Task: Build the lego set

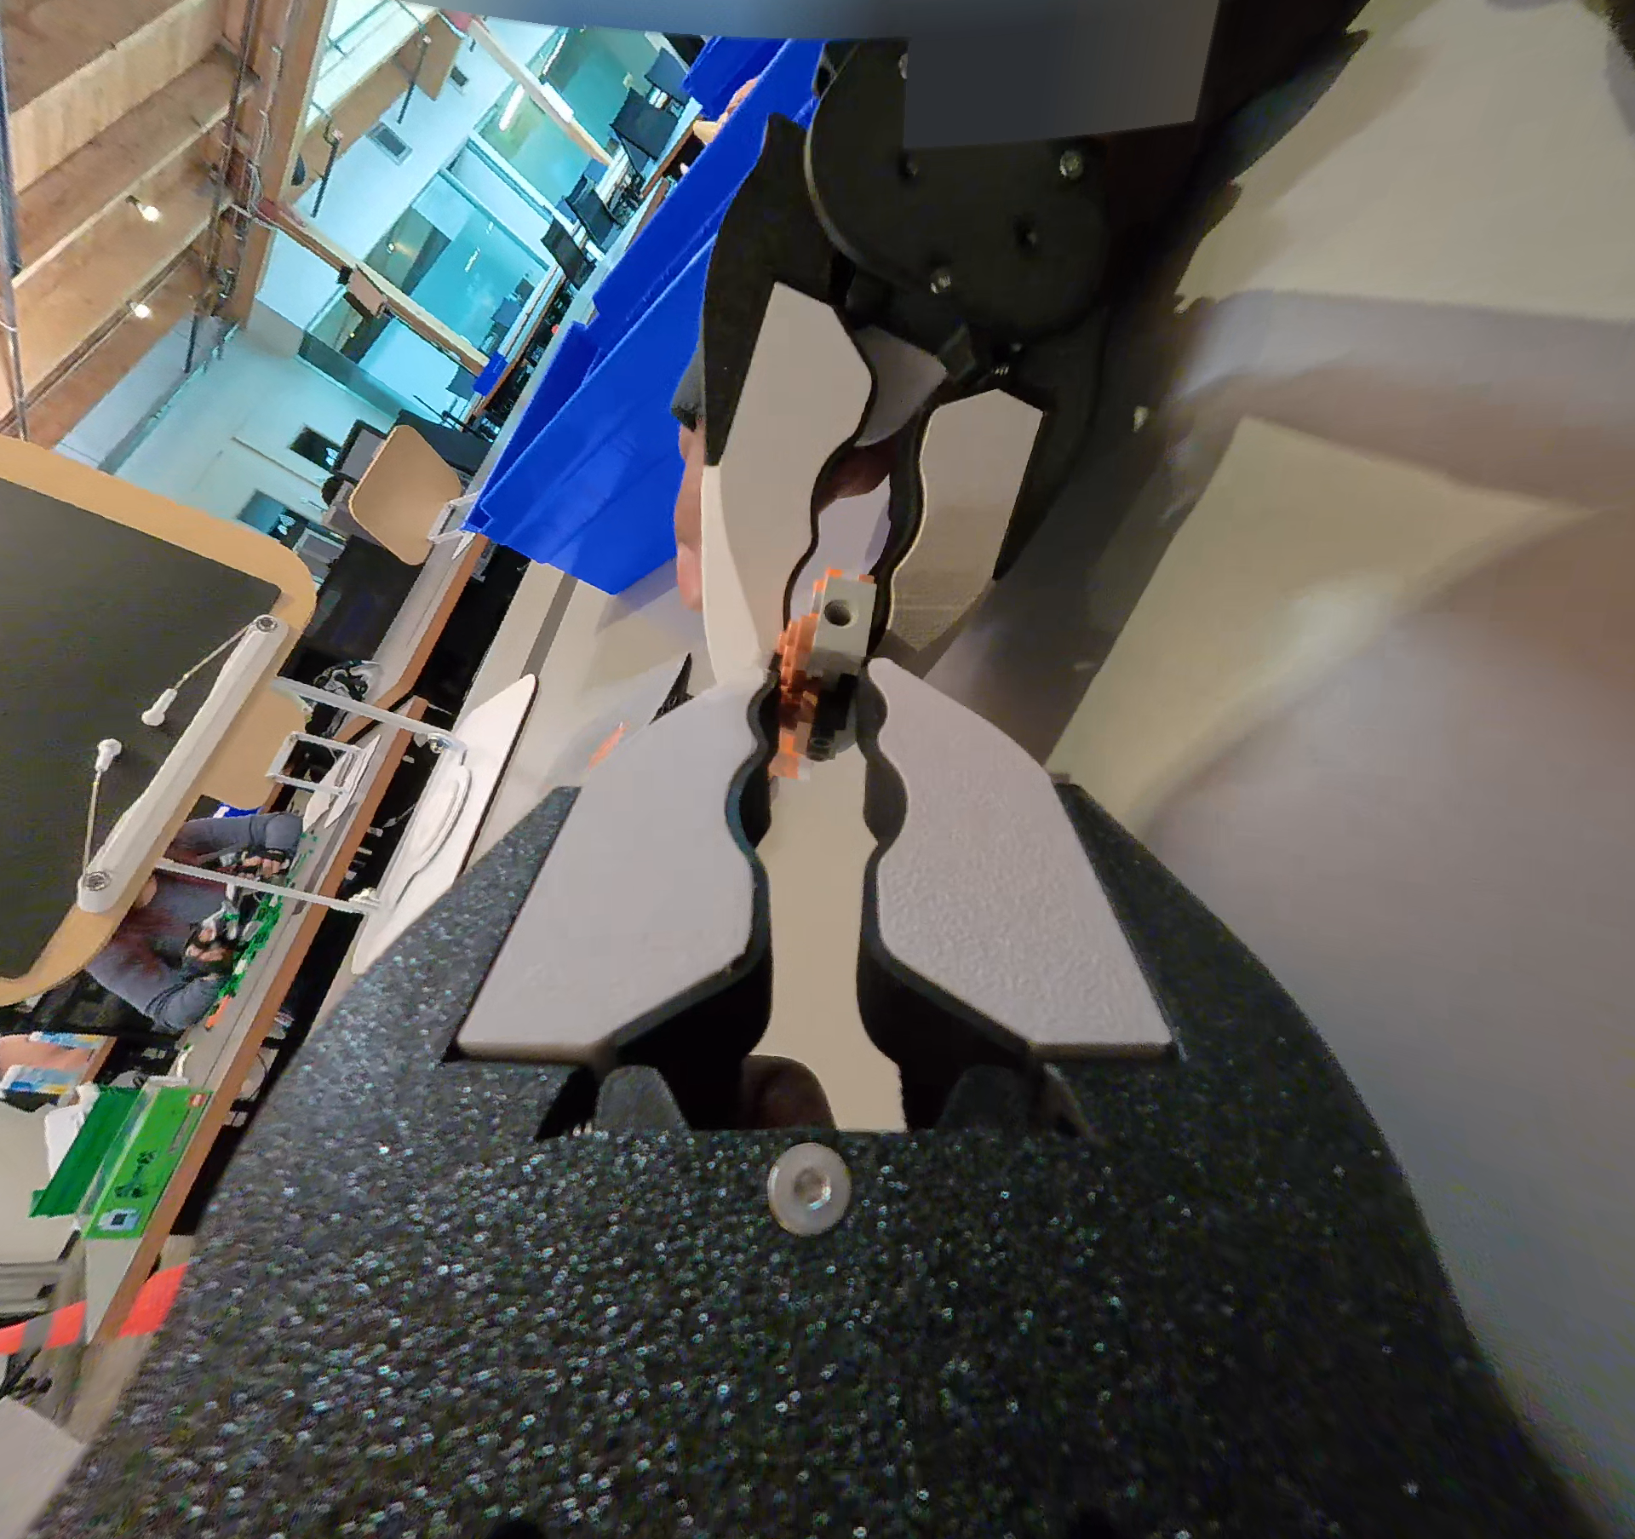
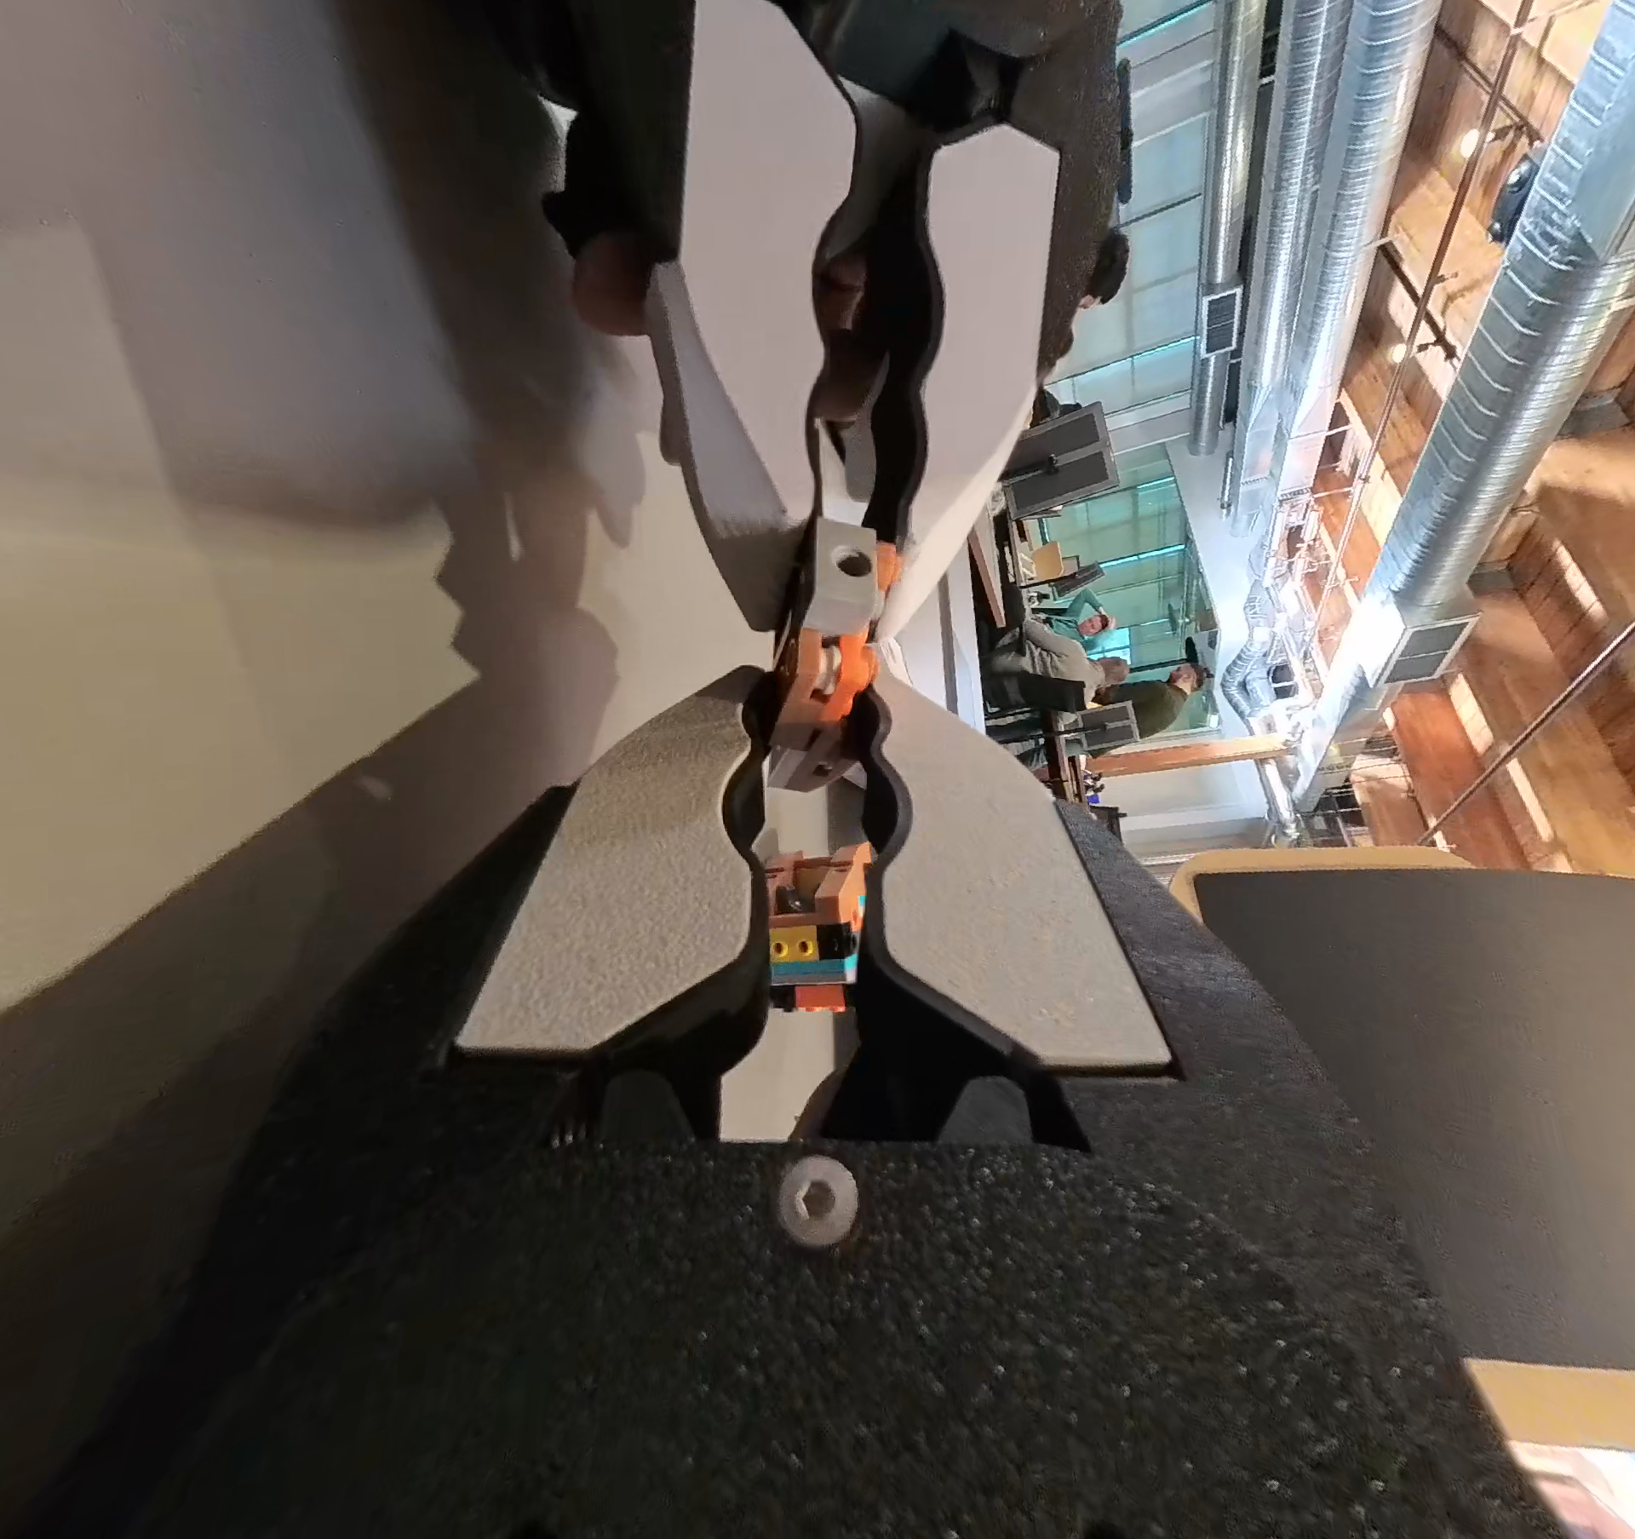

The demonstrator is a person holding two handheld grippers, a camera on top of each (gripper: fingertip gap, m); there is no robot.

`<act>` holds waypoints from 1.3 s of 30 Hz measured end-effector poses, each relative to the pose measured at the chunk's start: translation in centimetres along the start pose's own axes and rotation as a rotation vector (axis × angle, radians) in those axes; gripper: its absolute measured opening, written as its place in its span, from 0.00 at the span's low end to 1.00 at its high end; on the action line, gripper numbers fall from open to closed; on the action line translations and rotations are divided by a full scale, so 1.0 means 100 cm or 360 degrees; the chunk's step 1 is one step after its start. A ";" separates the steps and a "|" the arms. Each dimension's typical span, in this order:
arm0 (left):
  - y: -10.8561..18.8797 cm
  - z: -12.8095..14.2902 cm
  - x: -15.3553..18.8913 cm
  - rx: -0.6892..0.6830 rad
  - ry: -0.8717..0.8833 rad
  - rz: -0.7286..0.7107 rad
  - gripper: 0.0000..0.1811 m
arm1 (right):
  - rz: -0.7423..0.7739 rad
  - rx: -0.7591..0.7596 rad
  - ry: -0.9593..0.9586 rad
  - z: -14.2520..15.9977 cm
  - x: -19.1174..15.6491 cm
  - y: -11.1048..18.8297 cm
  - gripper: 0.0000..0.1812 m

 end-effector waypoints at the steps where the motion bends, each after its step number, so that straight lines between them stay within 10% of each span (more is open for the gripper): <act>1: 0.000 0.000 0.000 0.0005 0.0002 -0.0002 0.09 | 0.0000 0.0004 0.0002 0.000 0.000 0.000 0.09; 39: -0.011 0.013 -0.002 -0.0190 0.0343 0.0020 0.16 | 0.0039 -0.0063 0.0085 0.003 -0.003 -0.004 0.09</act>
Point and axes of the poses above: each gripper's, where its closed fingertips meet, y back along the fingers, z out of its underside, x = y × z across the jaws, the point moved 9 cm from there along y, back along the fingers, and after that the axes turned 5 degrees about -z, right-handed, at the moved point
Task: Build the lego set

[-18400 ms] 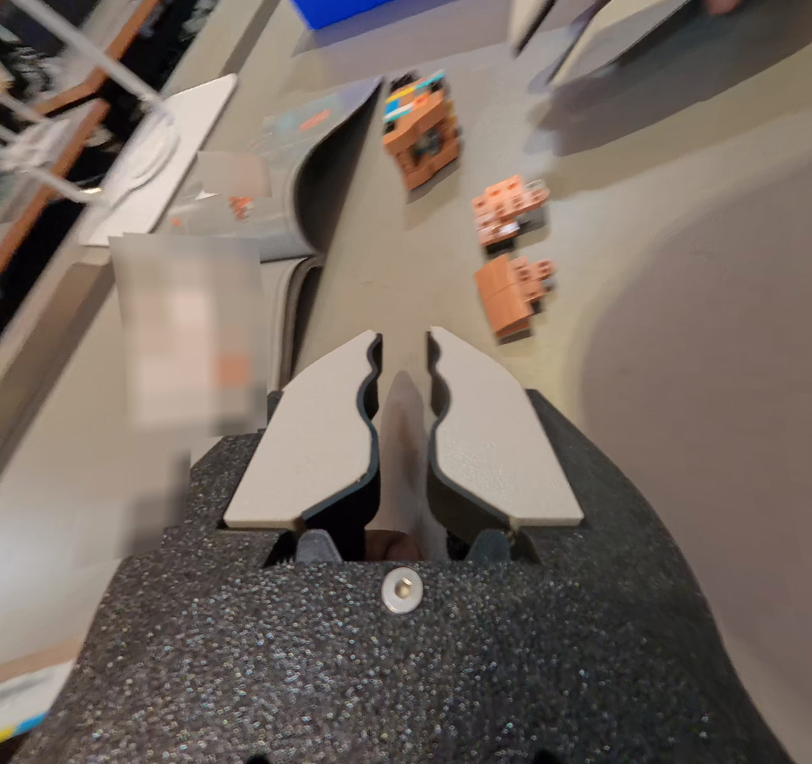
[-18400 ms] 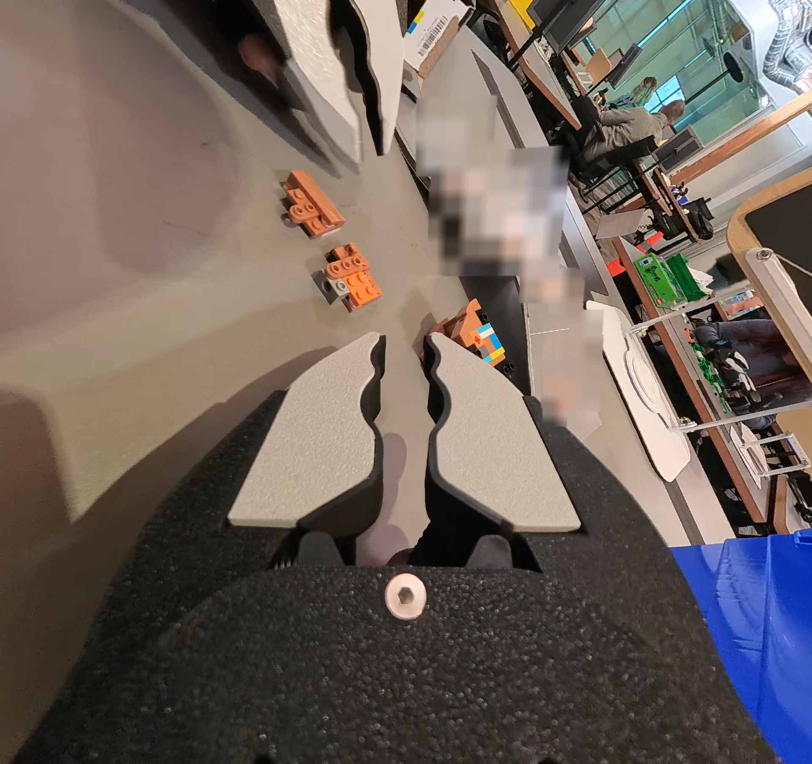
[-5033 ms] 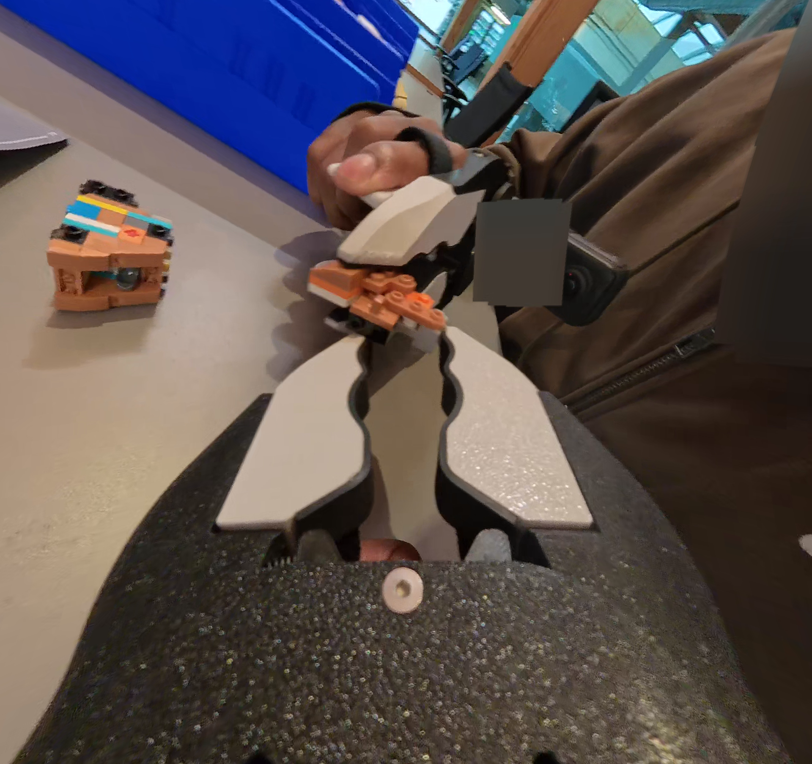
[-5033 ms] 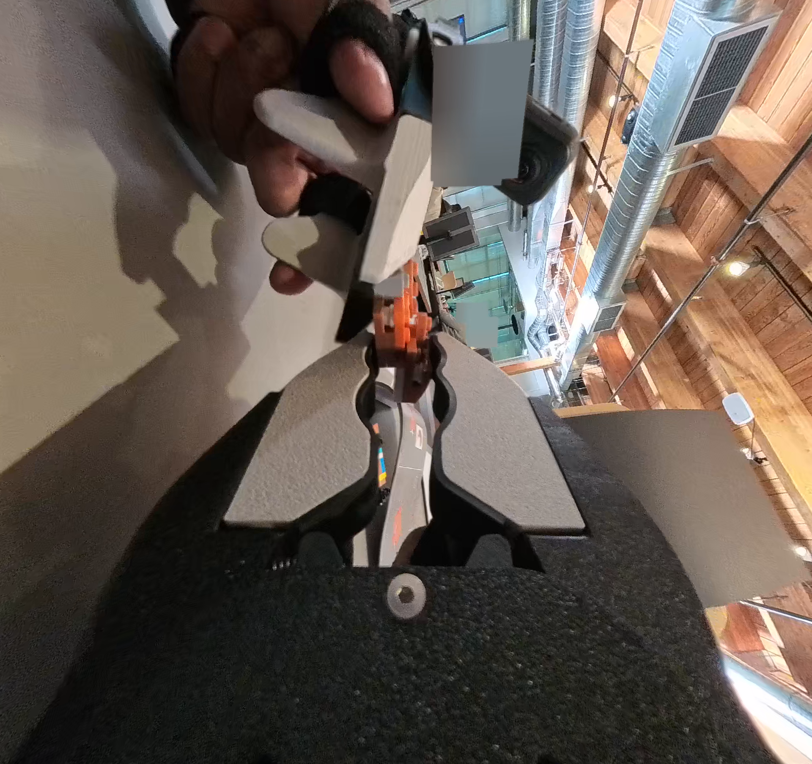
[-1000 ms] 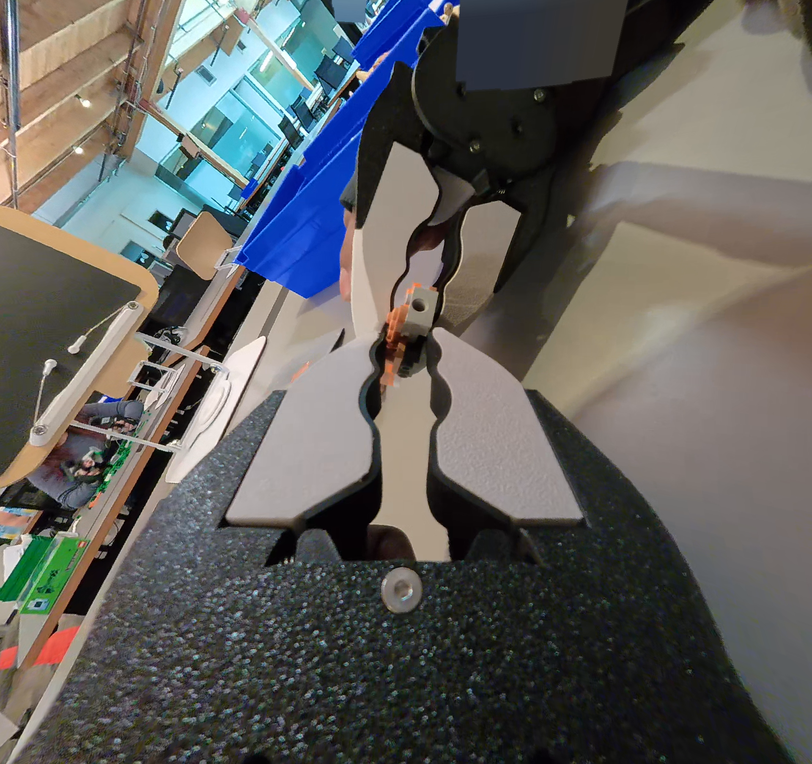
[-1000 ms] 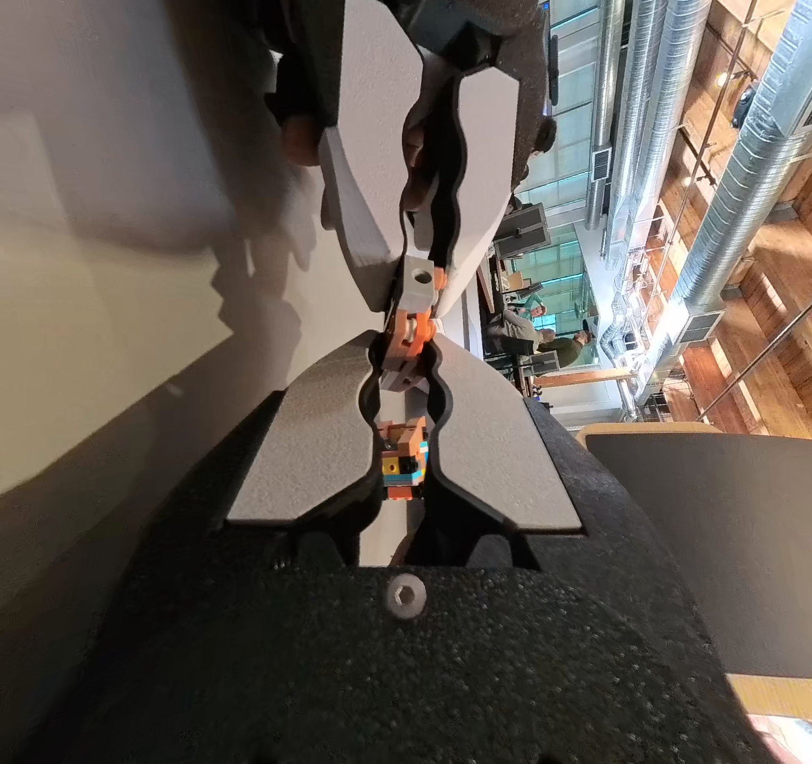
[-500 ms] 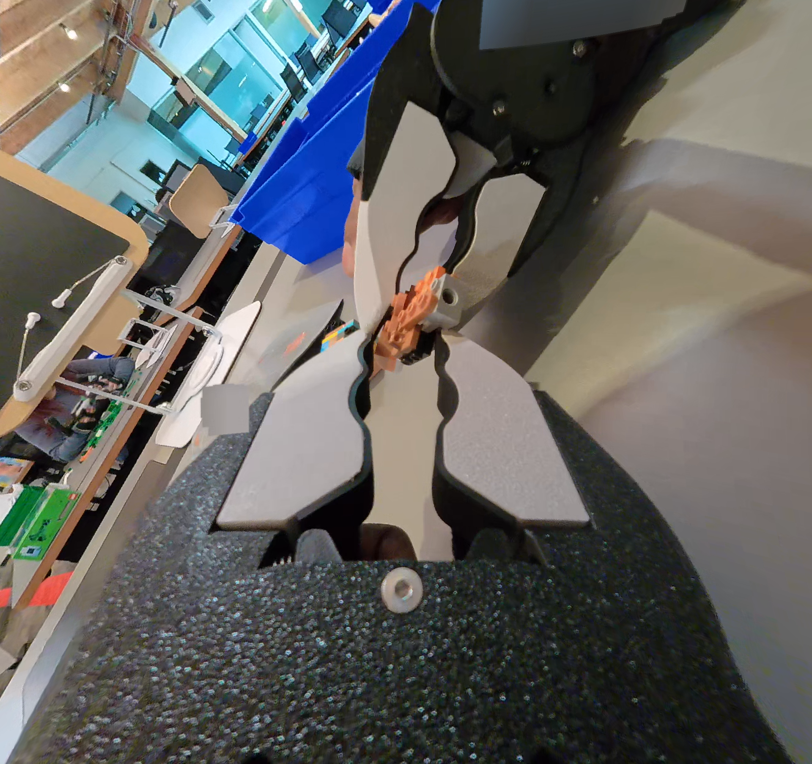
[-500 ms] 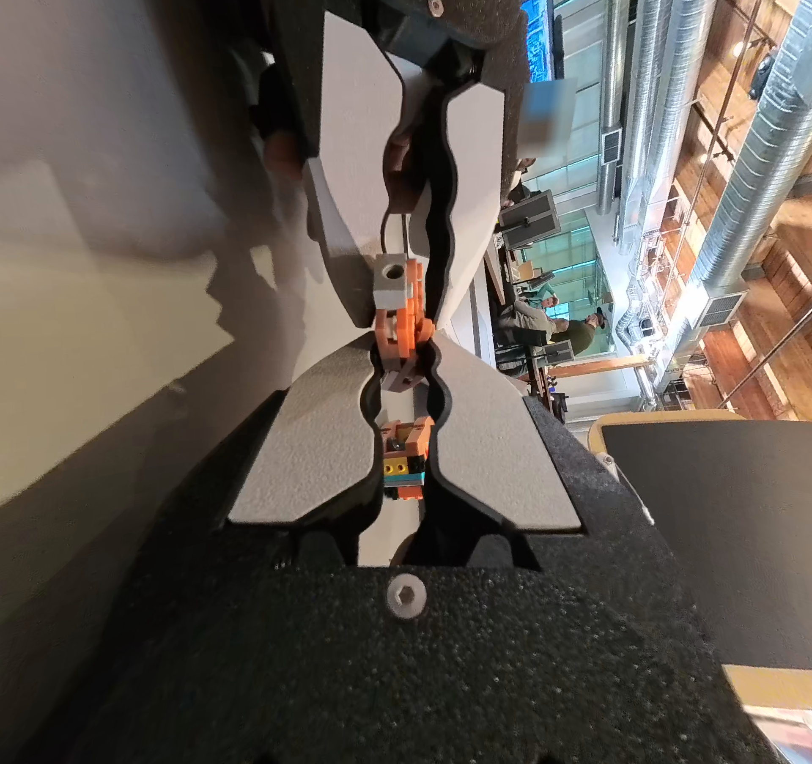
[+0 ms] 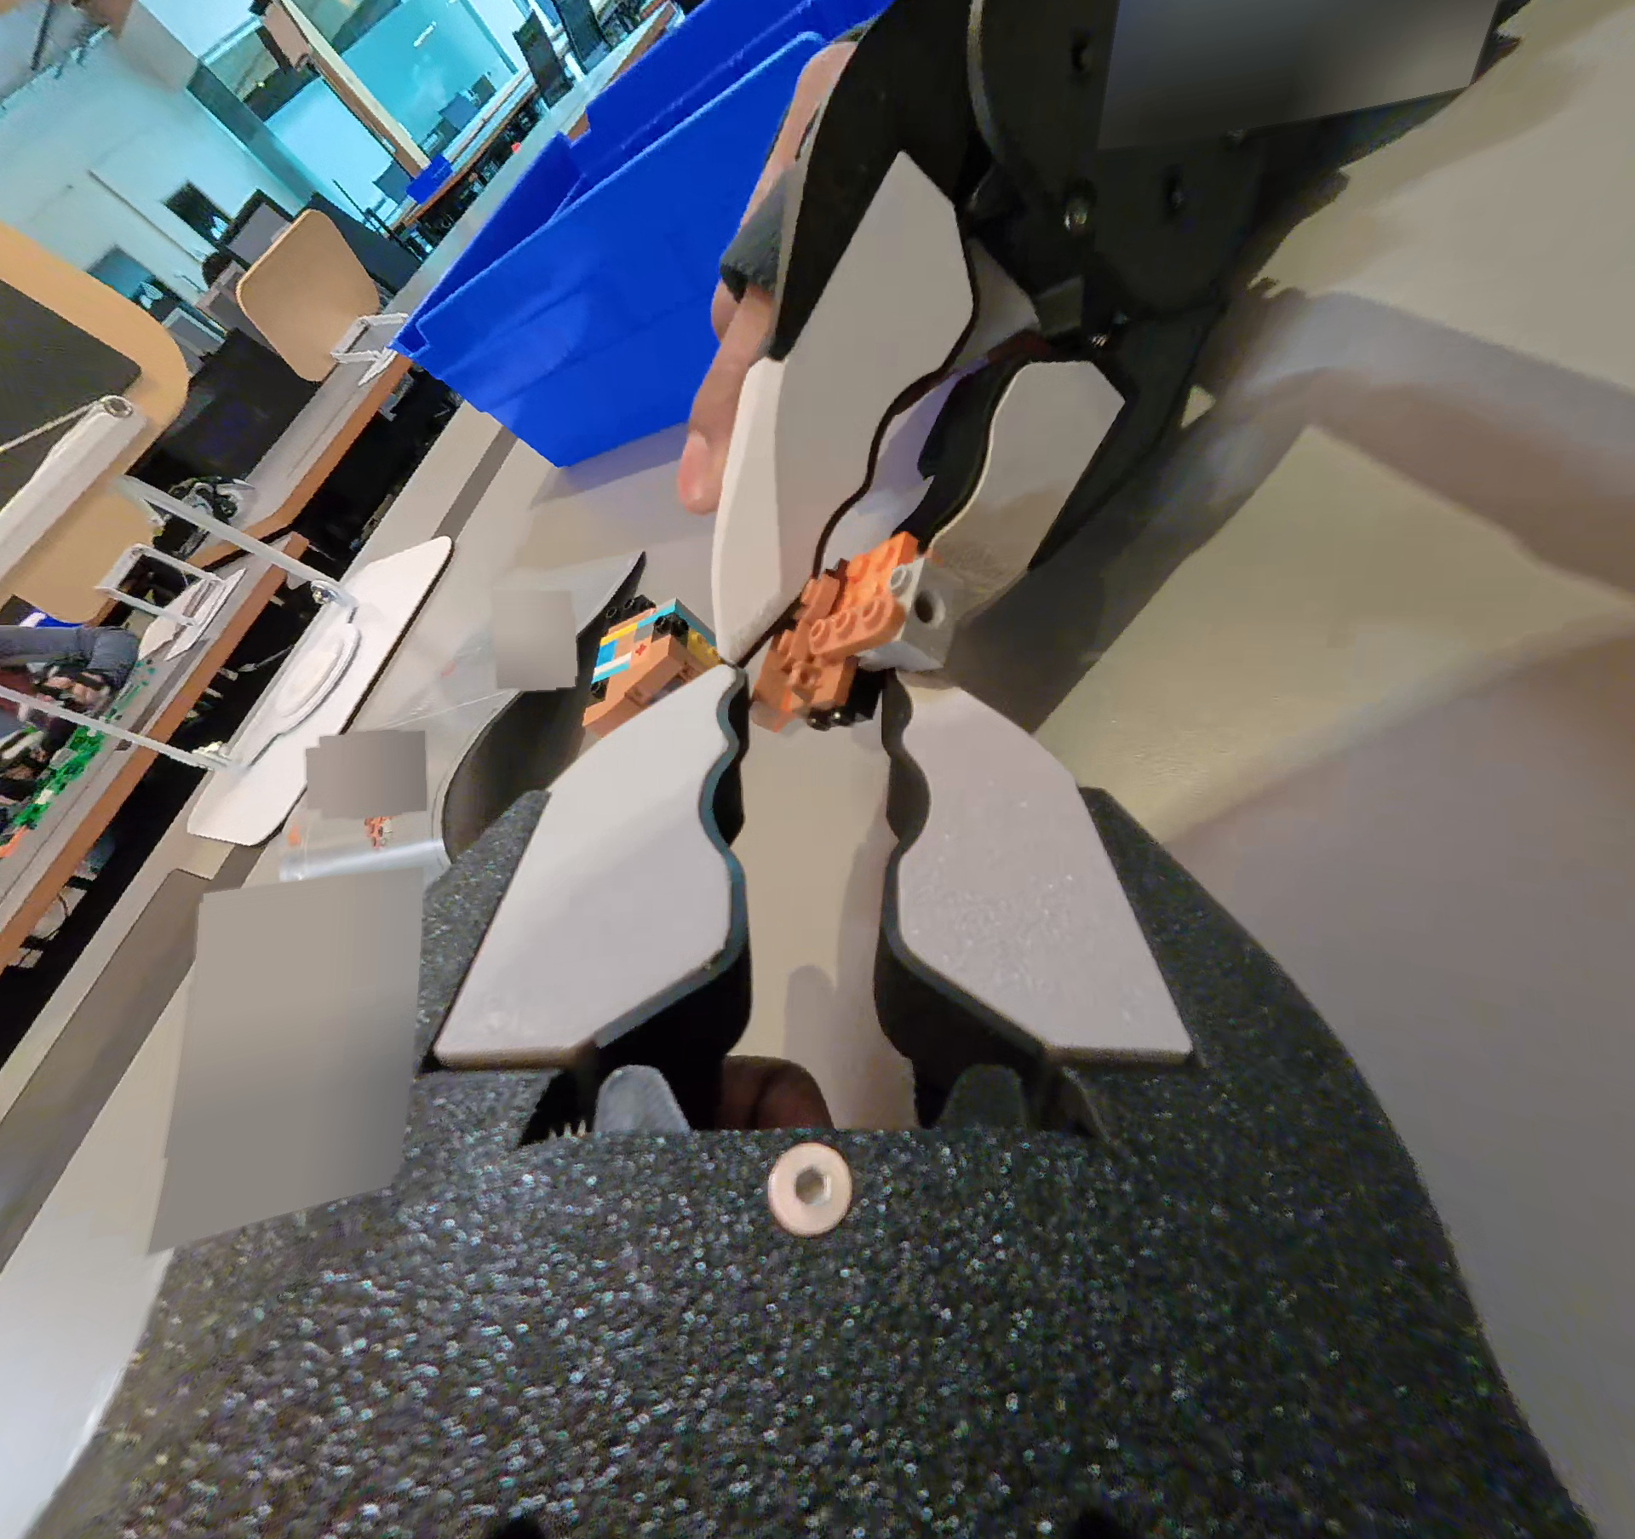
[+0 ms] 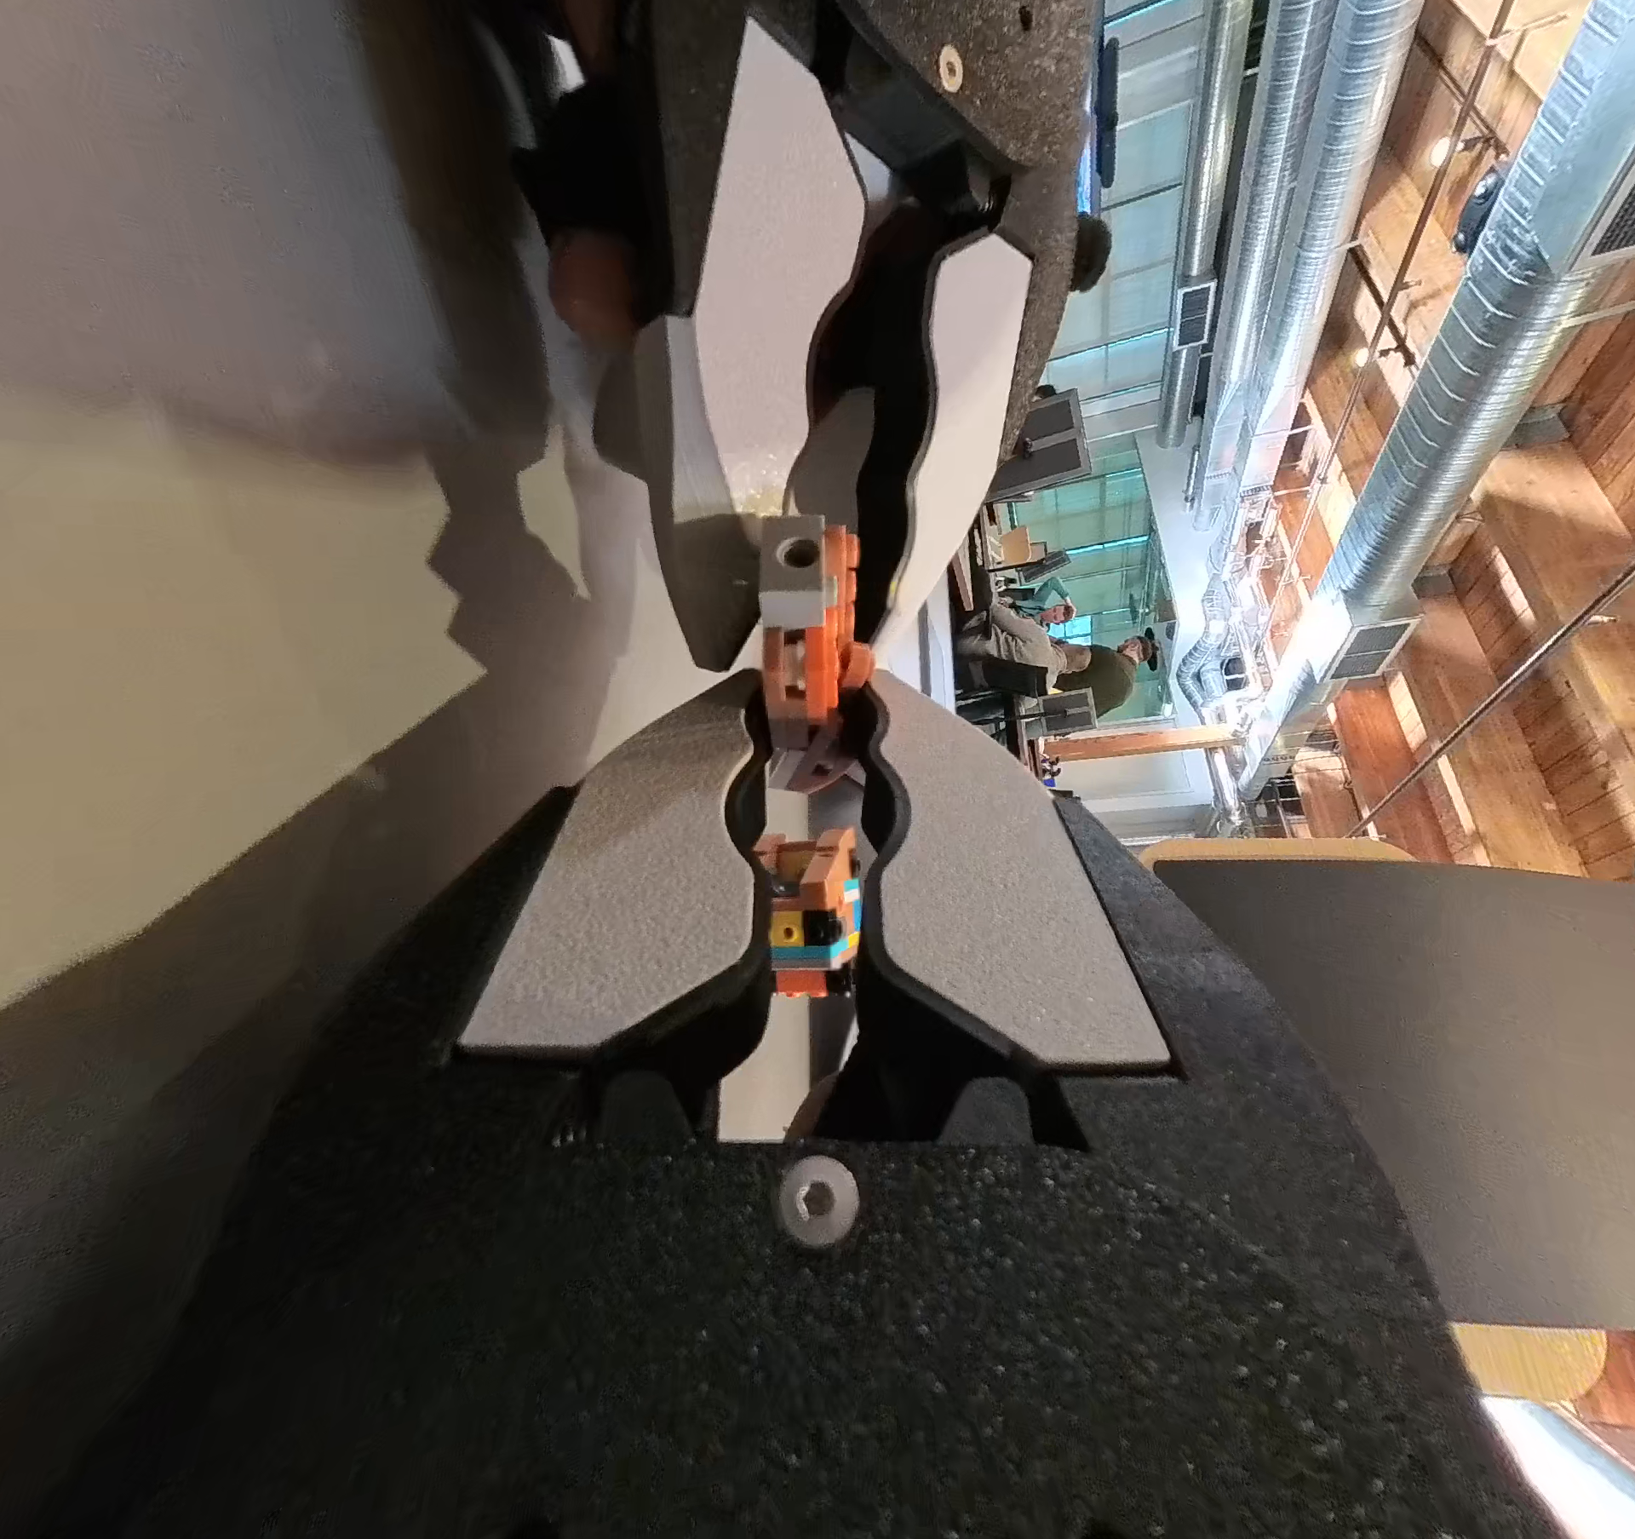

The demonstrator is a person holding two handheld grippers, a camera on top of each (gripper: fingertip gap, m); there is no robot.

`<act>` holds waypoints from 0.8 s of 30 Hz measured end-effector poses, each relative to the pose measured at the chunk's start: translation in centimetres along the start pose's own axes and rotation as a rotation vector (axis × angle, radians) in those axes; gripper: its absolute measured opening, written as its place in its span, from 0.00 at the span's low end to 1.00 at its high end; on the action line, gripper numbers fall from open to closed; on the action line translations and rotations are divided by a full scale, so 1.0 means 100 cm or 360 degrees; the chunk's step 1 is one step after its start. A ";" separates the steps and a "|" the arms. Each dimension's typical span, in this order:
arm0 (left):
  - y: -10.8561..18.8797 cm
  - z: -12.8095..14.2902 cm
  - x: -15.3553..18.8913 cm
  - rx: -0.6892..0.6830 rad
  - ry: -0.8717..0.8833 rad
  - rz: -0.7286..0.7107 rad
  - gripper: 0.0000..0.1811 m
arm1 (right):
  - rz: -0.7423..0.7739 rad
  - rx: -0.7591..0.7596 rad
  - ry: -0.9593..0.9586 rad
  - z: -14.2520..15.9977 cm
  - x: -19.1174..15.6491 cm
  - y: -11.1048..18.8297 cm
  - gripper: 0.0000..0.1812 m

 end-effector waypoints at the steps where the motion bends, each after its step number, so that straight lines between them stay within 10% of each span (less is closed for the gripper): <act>1: 0.000 0.000 0.000 -0.0005 -0.0014 -0.0001 0.16 | -0.0005 0.0000 0.0004 0.000 -0.001 0.000 0.09; 24: 0.004 0.001 -0.004 0.0098 -0.0021 -0.0066 0.10 | 0.0097 -0.0019 -0.0036 -0.001 0.004 -0.001 0.16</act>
Point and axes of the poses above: each gripper's, where its closed fingertips meet, y back along the fingers, z out of its underside, x = y × z across the jaws, the point moved 9 cm from there along y, back along the fingers, and after that the axes turned 5 degrees about -z, right-handed, at the moved point
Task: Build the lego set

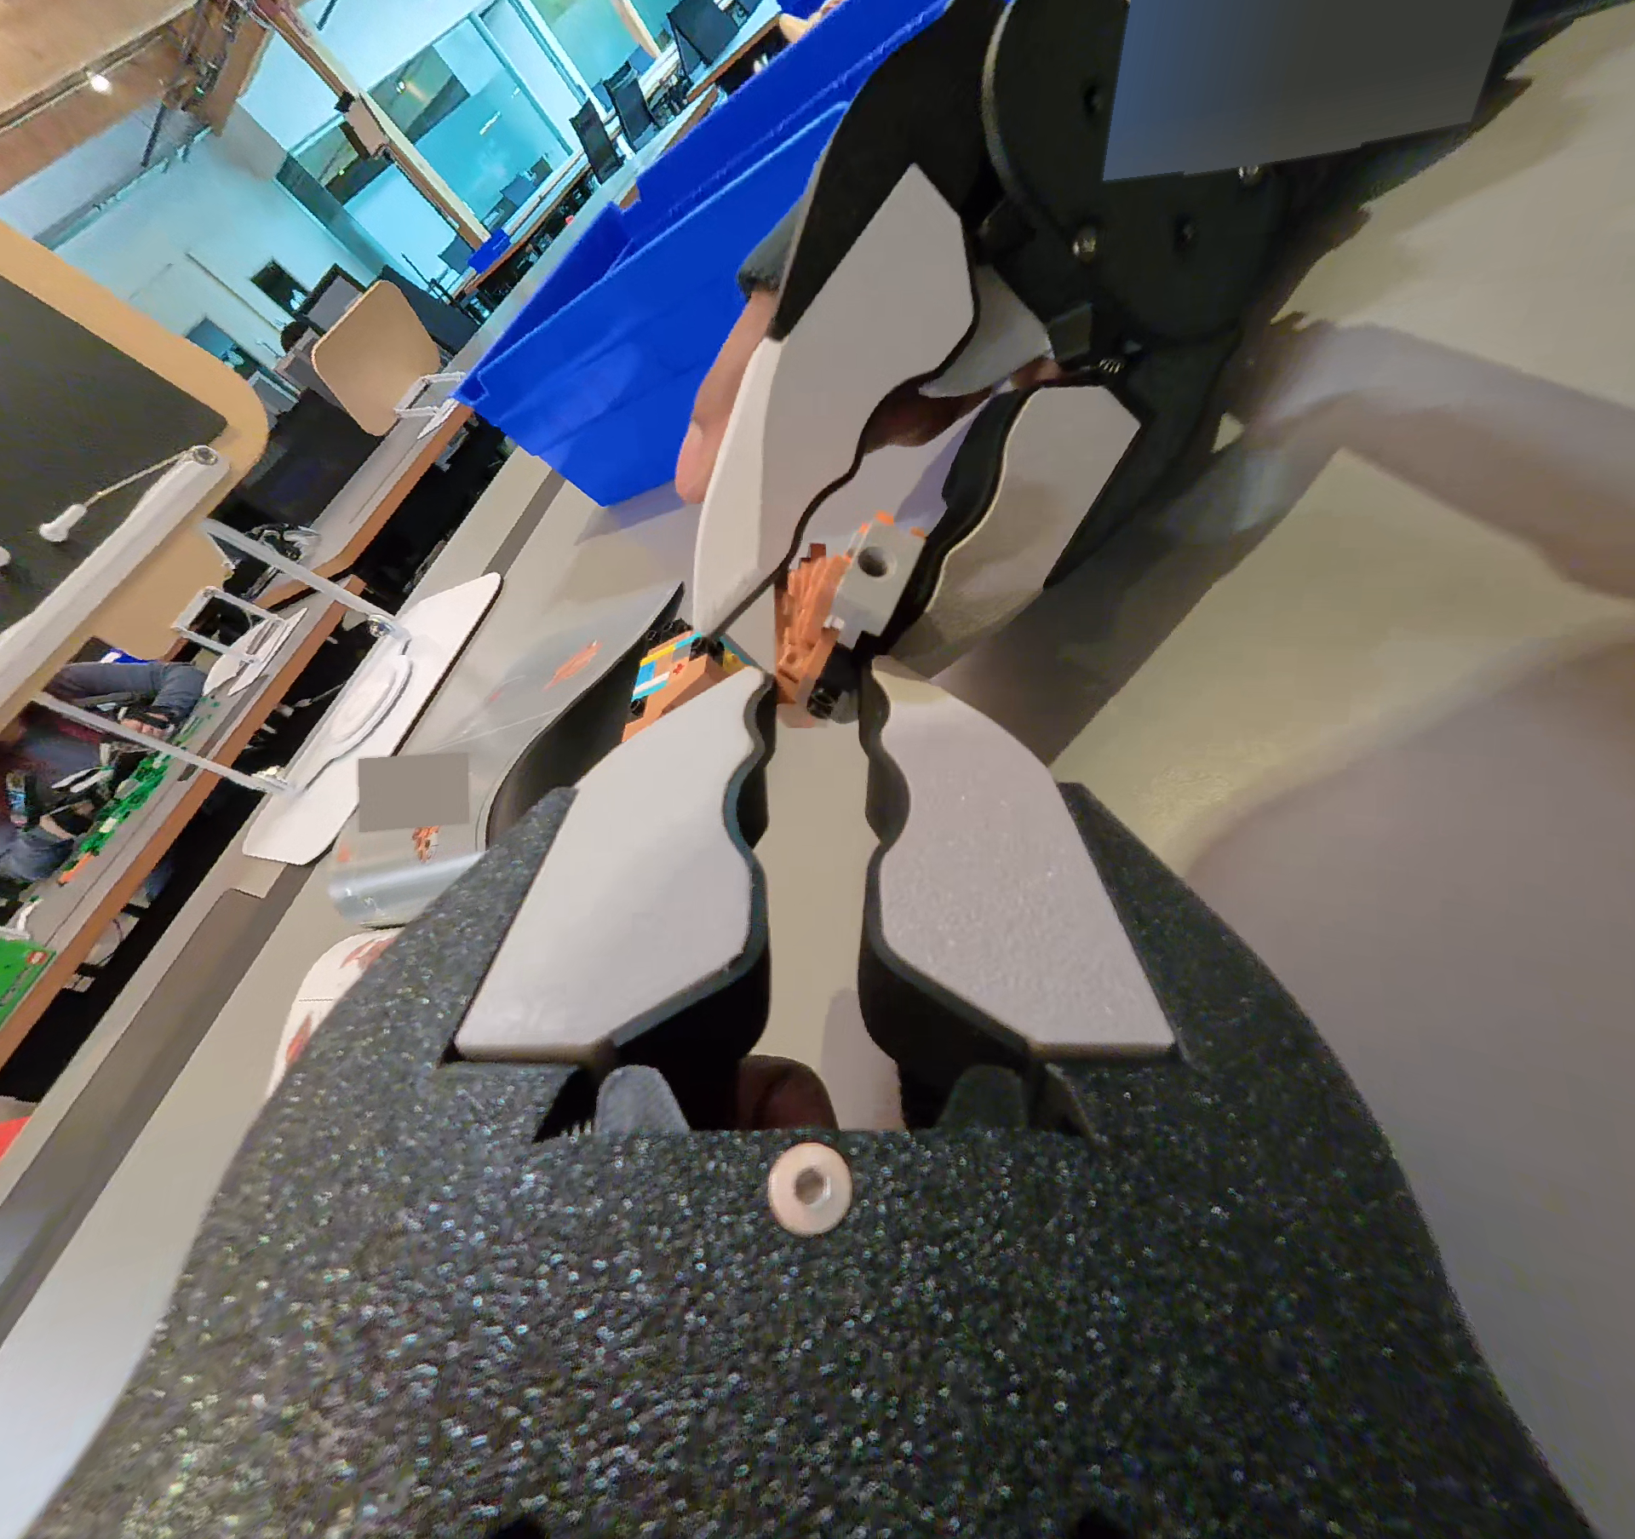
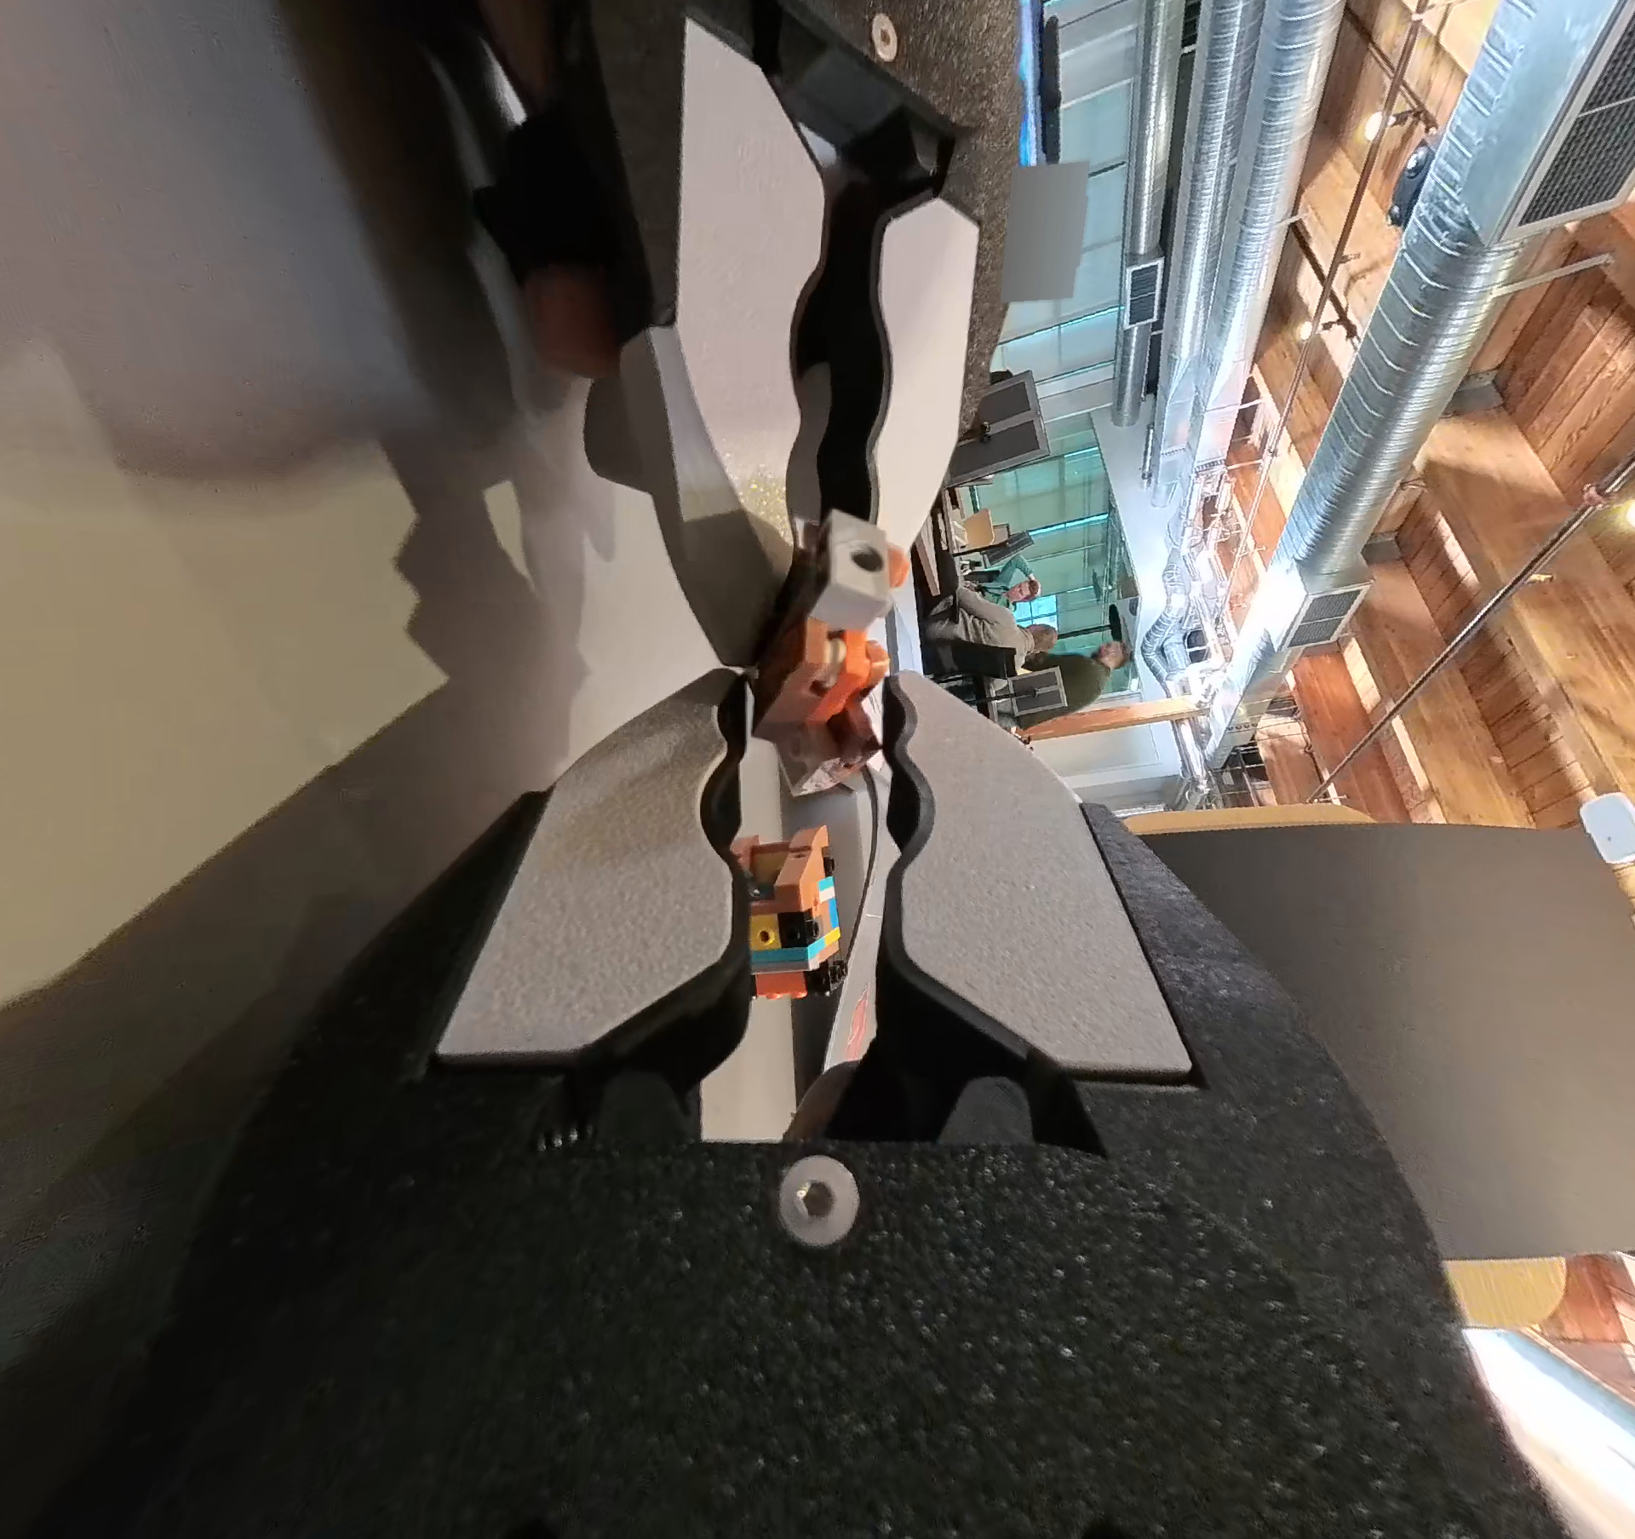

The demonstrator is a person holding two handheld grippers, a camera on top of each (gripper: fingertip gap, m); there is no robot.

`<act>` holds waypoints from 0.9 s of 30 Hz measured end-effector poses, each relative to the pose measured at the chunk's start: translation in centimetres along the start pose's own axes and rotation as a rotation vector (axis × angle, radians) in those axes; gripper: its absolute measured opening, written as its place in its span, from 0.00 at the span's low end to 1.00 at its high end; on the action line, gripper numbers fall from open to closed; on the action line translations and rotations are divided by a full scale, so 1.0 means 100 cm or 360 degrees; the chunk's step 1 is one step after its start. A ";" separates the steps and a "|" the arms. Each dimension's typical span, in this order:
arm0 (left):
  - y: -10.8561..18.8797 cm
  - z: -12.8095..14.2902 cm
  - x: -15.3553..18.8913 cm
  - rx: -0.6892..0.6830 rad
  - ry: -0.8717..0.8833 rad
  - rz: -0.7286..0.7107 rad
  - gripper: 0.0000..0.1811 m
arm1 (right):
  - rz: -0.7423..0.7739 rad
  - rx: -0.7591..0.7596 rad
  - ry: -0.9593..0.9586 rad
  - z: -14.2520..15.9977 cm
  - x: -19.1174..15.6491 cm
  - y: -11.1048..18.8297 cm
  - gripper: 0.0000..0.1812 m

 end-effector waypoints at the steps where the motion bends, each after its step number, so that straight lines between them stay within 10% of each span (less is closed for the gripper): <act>1: 0.000 0.000 0.000 0.0008 0.0012 0.0004 0.10 | 0.0001 0.0002 -0.0002 0.000 0.000 0.000 0.16; 27: 0.003 0.000 -0.005 0.0100 0.0123 0.0014 0.11 | -0.0087 0.0228 -0.0294 0.001 0.012 0.015 0.08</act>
Point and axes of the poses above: each gripper's, where its closed fingertips meet, y back along the fingers, z out of its underside, x = y × z across the jaws, the point moved 9 cm from there along y, back along the fingers, and after that the axes turned 5 degrees about -z, right-handed, at the moved point
